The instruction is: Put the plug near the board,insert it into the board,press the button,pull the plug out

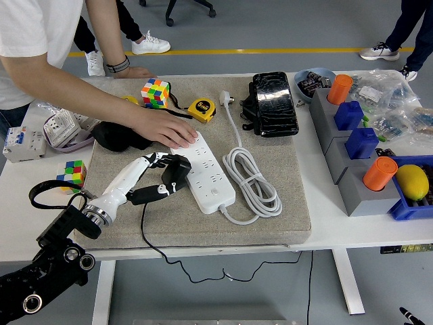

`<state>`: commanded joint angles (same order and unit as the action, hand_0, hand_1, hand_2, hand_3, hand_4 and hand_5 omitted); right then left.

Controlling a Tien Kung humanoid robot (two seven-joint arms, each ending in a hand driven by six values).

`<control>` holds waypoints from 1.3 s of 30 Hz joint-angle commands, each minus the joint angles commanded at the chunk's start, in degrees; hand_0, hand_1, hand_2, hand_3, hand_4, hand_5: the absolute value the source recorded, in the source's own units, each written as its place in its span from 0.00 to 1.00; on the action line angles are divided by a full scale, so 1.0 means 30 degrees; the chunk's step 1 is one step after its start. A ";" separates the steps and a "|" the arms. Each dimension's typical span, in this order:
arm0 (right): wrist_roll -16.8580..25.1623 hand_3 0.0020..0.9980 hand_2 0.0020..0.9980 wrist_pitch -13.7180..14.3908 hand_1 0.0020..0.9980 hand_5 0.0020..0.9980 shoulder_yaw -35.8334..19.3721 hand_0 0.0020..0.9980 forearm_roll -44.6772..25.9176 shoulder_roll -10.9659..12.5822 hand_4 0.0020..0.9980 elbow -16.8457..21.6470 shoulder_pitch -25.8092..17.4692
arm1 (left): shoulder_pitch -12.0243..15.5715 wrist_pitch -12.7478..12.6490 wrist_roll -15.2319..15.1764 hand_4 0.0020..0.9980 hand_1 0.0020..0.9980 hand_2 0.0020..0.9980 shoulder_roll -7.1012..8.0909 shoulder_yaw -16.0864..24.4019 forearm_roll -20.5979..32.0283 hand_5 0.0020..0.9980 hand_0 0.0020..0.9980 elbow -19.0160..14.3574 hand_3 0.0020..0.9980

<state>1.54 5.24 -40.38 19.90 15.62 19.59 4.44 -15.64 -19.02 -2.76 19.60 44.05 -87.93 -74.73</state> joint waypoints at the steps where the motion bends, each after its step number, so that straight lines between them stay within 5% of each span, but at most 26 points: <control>1: -0.0003 0.55 0.62 0.0001 0.64 0.54 0.0003 0.57 -0.0001 0.0003 0.96 -0.0004 0.0003 | -0.0045 -0.0002 0.0023 1.00 0.76 0.79 -0.0013 -0.0026 0.0014 0.74 0.76 0.0035 0.80; 39: 0.0036 0.55 0.62 -0.0008 0.64 0.54 -0.0042 0.57 -0.0009 0.0034 0.96 0.0024 0.0019 | -0.1040 0.0737 0.1469 0.97 0.72 0.71 -0.0009 -0.0777 -0.1145 0.73 0.73 -0.0557 0.75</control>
<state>1.65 5.22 -40.51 19.87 15.72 19.66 4.50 -18.76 -16.81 1.65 19.57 41.72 -91.36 -76.40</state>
